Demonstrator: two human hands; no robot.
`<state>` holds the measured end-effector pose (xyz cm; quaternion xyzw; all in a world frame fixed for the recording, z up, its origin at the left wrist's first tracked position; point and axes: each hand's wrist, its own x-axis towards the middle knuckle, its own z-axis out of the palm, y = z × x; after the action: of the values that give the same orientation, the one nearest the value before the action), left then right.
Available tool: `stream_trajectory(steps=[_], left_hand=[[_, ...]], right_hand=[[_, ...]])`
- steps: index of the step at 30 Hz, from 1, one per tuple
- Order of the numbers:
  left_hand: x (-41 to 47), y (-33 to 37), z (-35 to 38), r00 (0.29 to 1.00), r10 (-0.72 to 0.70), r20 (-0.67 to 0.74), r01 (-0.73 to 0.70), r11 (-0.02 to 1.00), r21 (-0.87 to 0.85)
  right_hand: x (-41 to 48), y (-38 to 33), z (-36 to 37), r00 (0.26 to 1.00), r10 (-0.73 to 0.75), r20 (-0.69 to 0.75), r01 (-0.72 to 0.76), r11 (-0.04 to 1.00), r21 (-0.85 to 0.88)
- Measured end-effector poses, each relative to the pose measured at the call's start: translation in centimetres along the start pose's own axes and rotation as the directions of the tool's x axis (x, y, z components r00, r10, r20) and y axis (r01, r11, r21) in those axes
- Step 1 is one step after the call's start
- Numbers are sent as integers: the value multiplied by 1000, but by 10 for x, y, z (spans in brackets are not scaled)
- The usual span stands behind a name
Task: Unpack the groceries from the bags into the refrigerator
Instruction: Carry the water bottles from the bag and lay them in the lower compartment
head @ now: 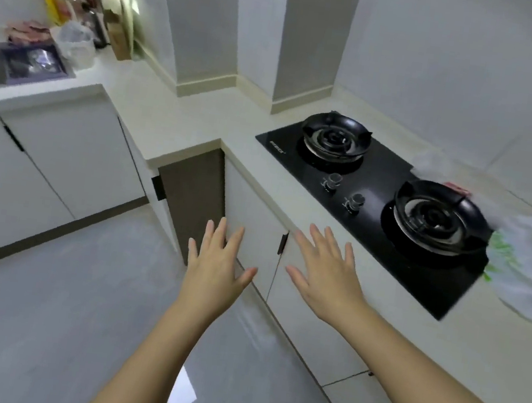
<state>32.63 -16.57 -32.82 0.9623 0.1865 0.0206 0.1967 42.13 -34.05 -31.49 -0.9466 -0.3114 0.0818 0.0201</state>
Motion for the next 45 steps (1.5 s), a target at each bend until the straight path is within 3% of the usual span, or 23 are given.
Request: stream_trajectory(steps=[6, 16, 32, 38, 45], left_hand=[[54, 71, 20, 957, 254, 138, -260, 965, 29], [105, 229, 49, 777, 607, 167, -620, 784, 38], [131, 501, 137, 579, 789, 207, -811, 582, 50], [131, 570, 162, 510, 824, 245, -853, 521, 25], [118, 633, 185, 381, 888, 259, -922, 385, 36]], right_hand=[[-14, 95, -9, 961, 269, -59, -266, 963, 41], [-57, 256, -33, 804, 560, -199, -558, 827, 71], [-138, 507, -80, 547, 787, -287, -800, 592, 99], [-180, 548, -79, 402, 871, -283, -891, 443, 97], [-220, 565, -77, 275, 915, -293, -947, 311, 80]])
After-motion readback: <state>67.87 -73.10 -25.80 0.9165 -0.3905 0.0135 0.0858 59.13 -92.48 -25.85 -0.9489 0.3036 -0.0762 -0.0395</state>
